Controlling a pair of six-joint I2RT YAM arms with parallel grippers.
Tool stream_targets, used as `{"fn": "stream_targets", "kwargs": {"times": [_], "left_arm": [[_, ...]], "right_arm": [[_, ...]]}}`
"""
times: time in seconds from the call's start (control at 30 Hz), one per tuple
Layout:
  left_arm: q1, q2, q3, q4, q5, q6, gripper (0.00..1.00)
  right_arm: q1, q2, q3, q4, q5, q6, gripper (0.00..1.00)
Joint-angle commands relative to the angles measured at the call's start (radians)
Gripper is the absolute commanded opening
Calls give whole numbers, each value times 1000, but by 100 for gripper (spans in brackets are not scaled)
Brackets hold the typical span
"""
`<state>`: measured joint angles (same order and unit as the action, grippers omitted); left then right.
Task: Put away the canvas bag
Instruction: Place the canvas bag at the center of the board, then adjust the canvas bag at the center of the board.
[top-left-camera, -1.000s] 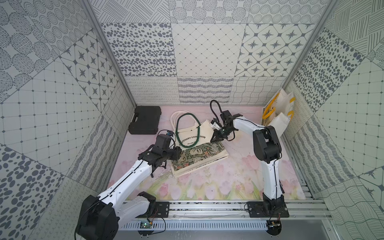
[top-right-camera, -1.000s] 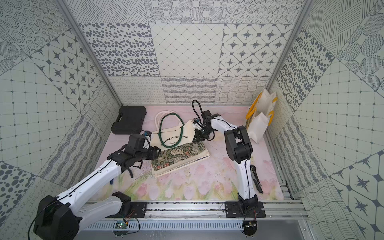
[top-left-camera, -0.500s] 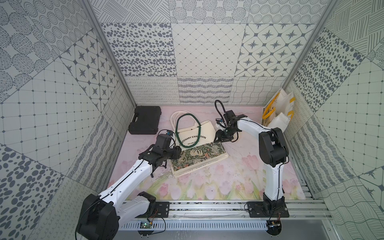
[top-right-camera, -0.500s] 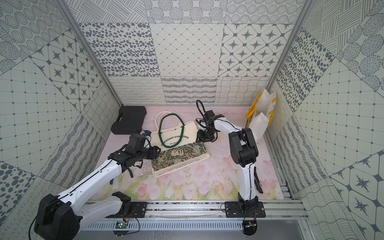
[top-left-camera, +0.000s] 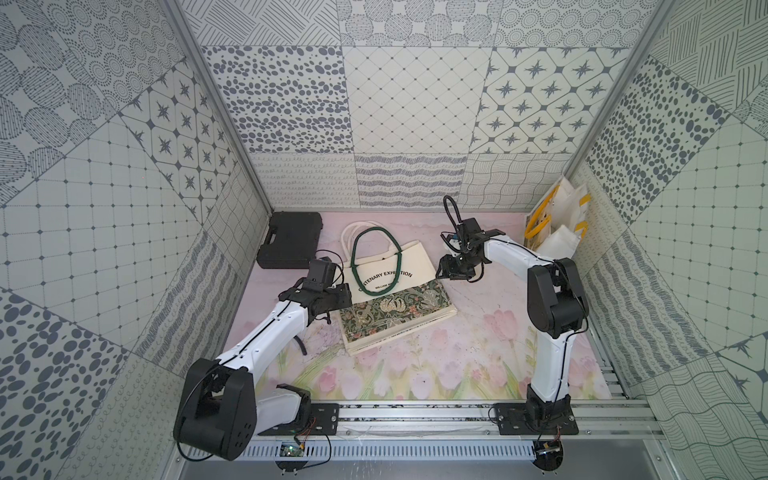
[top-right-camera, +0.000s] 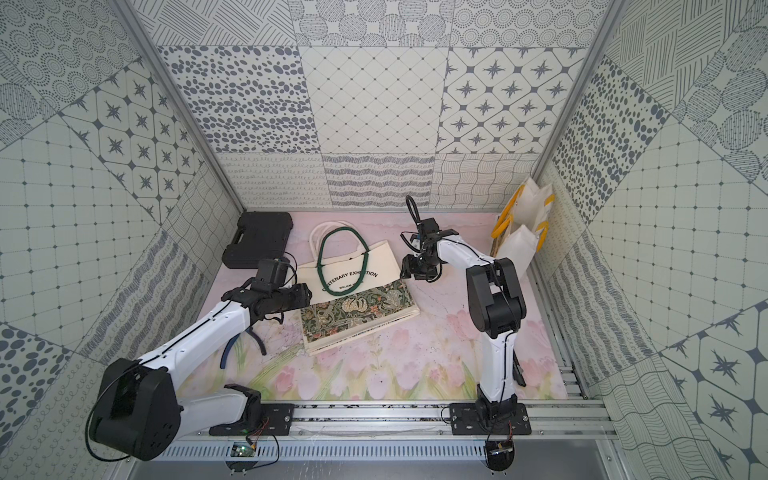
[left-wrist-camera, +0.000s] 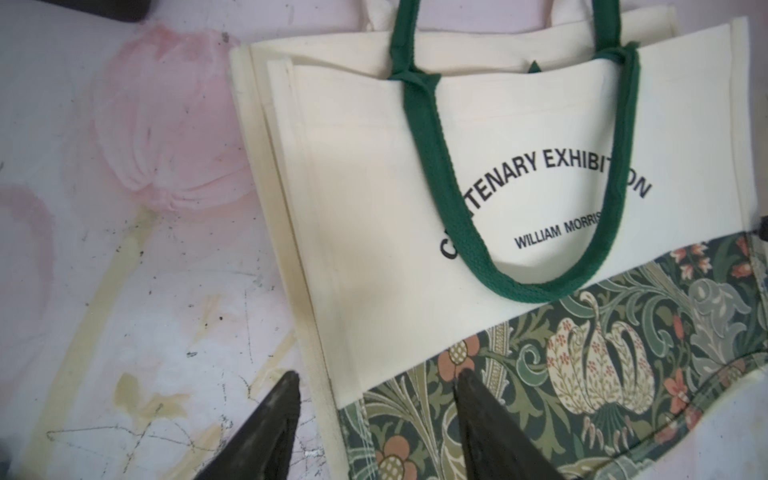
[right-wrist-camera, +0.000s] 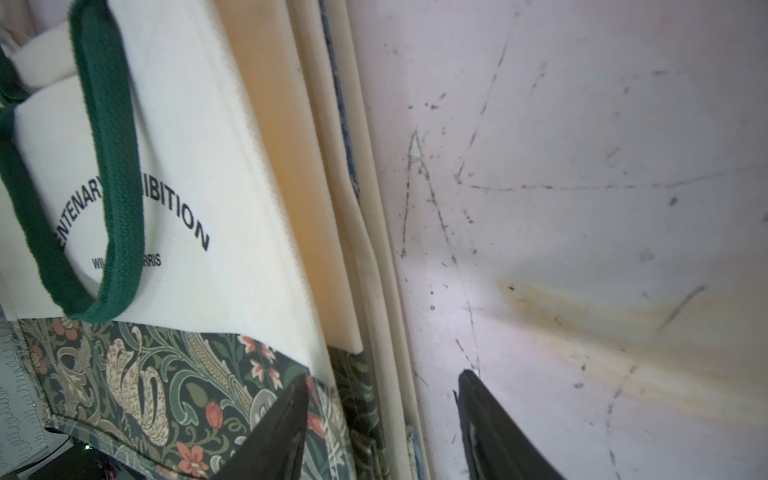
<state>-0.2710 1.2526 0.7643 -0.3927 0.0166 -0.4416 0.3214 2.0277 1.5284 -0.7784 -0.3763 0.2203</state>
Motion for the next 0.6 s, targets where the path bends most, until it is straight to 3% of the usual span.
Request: {"fn": "stream_targets", "kwargs": {"times": [0.0, 0.2, 0.57], "left_arm": [[38, 55, 46, -48, -33, -150, 63], [67, 229, 128, -125, -1, -286, 60], [70, 314, 131, -61, 6, -337, 60]], "right_arm": [[5, 1, -12, 47, -24, 21, 60], [11, 26, 7, 53, -28, 33, 60], [22, 99, 56, 52, -39, 43, 60]]}}
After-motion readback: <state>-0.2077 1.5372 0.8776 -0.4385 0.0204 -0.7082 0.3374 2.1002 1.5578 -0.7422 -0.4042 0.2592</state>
